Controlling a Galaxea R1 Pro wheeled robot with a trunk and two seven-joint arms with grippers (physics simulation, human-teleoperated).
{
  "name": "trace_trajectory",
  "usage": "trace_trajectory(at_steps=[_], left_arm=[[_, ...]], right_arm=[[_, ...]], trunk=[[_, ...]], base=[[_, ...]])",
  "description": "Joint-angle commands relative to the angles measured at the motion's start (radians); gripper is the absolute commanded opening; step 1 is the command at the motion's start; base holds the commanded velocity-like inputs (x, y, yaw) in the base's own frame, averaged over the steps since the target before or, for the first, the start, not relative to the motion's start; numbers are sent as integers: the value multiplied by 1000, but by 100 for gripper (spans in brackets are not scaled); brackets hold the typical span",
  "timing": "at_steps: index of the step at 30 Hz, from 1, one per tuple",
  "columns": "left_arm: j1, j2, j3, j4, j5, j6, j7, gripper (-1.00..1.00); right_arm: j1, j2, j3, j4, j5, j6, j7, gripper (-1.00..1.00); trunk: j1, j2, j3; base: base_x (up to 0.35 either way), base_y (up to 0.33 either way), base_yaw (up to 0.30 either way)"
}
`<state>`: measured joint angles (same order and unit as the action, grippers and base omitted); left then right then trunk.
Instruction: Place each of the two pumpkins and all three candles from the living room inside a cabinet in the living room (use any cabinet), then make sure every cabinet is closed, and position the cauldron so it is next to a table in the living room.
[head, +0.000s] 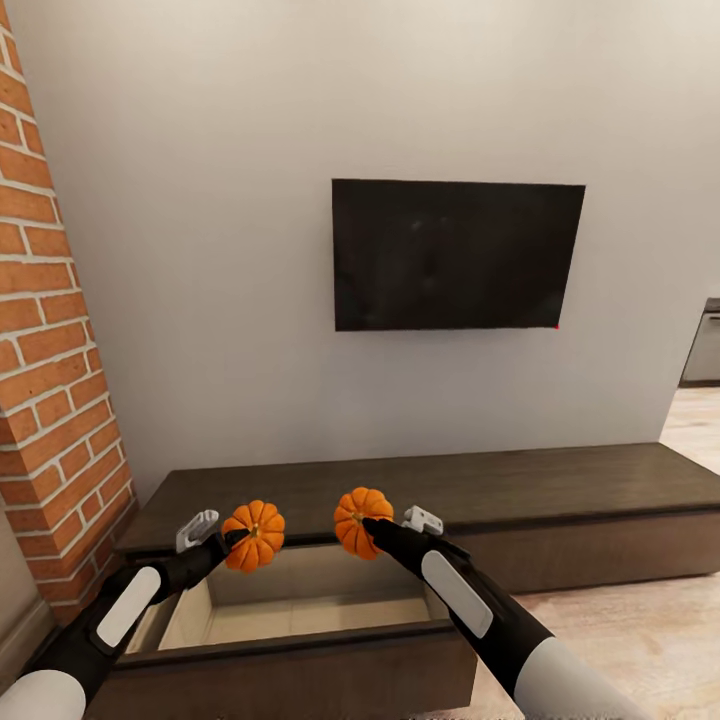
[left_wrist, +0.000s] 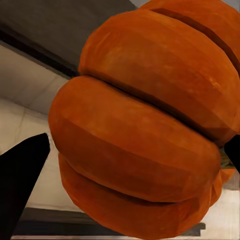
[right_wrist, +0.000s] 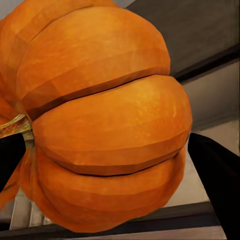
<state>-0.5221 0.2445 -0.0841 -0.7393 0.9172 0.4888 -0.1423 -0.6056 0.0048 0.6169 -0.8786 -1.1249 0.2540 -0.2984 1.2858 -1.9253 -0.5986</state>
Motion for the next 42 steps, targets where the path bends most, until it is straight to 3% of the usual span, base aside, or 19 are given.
trace_trajectory(at_steps=[1,9,15,21,28,42], left_arm=[[-1,-3,-2,-2,8,2,18,-100],[-1,-13,-2,-2,5,2,48,-100],[-1,-12,-2,-2,5,2,49,-100],[-1,-11,-2,-2,5,4,48,-100],[-1,-11,-1,-2,6,4,47,-100],[-1,-11,1,-12,9,4,43,-100]], right_arm=[[-4,3,2,-2,-9,0,-18,-100],[-8,9,4,-2,31,-8,-29,-100],[-8,9,5,-2,38,-18,-28,-100],[-8,9,2,-3,120,-23,-28,-100],[-8,9,1,-3,134,-23,-28,-100],[-8,9,1,-3,138,-24,-28,-100]], trunk=[[4,-8,-4],[34,-64,-29],[57,-106,-48],[80,-148,-67],[107,-197,-89],[107,-197,-86]], base=[[0,0,0],[0,0,0],[0,0,0],[0,0,0],[0,0,0],[0,0,63]])
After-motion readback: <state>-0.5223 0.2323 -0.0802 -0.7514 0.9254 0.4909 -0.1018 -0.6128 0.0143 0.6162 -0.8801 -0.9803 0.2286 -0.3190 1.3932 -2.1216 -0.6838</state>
